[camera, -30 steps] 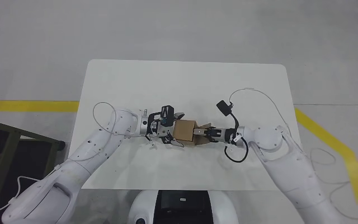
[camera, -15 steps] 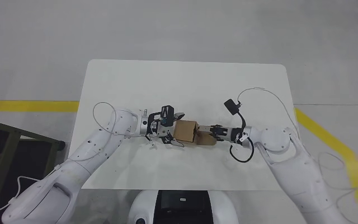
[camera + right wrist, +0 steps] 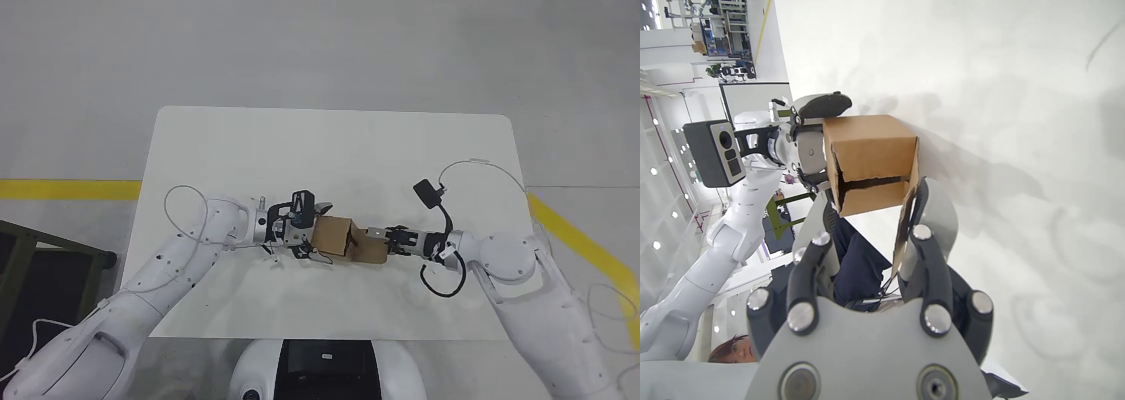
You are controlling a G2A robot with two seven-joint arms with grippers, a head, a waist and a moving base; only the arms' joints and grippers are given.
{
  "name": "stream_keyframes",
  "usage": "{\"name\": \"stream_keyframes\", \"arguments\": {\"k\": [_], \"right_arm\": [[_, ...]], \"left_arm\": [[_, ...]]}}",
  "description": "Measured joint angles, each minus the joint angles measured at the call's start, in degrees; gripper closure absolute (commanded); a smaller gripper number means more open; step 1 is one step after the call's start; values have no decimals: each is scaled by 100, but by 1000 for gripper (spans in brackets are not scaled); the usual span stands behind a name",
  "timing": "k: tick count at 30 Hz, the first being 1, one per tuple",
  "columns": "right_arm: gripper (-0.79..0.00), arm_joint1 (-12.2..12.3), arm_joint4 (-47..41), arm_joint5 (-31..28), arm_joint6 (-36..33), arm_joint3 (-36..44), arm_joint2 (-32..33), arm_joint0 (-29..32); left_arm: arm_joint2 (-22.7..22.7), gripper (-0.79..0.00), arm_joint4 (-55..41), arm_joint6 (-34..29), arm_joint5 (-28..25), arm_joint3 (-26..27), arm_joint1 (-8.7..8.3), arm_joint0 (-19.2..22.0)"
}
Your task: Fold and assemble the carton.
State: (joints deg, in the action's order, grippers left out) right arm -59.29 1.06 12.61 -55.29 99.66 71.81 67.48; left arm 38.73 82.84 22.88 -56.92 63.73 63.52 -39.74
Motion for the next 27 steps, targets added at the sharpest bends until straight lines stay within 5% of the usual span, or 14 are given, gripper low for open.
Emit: {"name": "stream_keyframes", "arguments": {"k": [27], "right_arm": [[-419,23,-188,-38,127,80,-22,22]], "left_arm": [[-69,-785,-100,-509,-46,214,208,36]]}}
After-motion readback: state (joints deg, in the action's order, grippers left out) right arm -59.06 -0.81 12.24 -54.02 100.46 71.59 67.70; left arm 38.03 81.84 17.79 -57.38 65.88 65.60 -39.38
